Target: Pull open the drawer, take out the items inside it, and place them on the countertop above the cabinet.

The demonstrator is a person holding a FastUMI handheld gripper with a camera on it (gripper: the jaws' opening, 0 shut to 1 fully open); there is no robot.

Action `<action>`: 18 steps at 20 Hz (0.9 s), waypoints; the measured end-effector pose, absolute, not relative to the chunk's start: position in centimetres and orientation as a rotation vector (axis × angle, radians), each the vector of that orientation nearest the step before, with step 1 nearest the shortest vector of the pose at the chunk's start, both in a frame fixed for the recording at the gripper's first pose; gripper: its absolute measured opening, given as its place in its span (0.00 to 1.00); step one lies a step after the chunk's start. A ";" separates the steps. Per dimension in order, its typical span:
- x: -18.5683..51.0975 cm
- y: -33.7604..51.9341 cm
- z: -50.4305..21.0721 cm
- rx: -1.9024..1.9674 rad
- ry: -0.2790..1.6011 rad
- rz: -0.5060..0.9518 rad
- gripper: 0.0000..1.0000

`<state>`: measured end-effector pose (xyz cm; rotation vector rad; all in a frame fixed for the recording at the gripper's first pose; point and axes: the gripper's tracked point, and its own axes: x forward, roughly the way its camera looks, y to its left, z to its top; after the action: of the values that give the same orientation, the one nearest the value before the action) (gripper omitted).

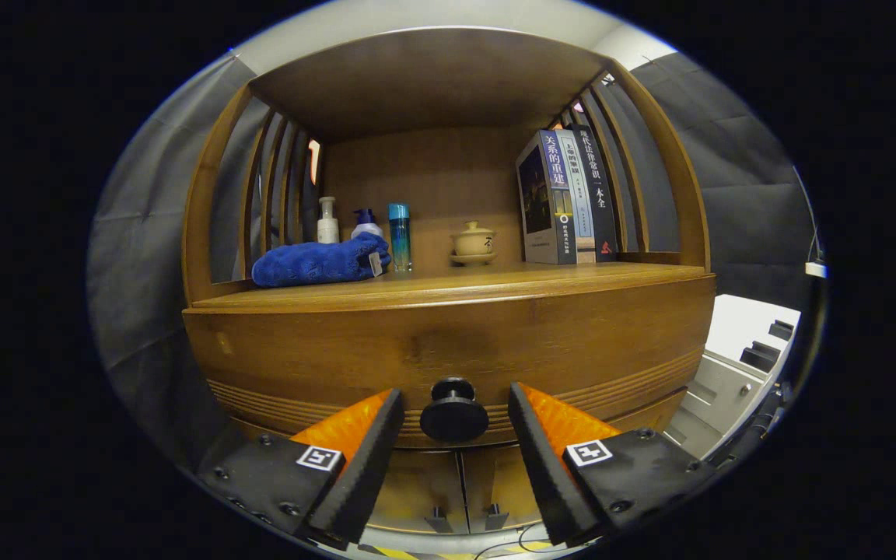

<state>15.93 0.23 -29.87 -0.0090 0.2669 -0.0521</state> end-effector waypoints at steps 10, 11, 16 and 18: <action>17.0 0.3 -30.9 0.056 0.303 -0.055 0.48; 16.9 0.3 -30.7 0.052 0.306 -0.049 0.46; 15.9 0.3 -30.7 0.035 0.317 -0.043 0.39; 15.0 0.4 -30.5 0.031 0.313 -0.042 0.39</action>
<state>14.98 0.44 -30.46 0.0313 0.3128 -0.0417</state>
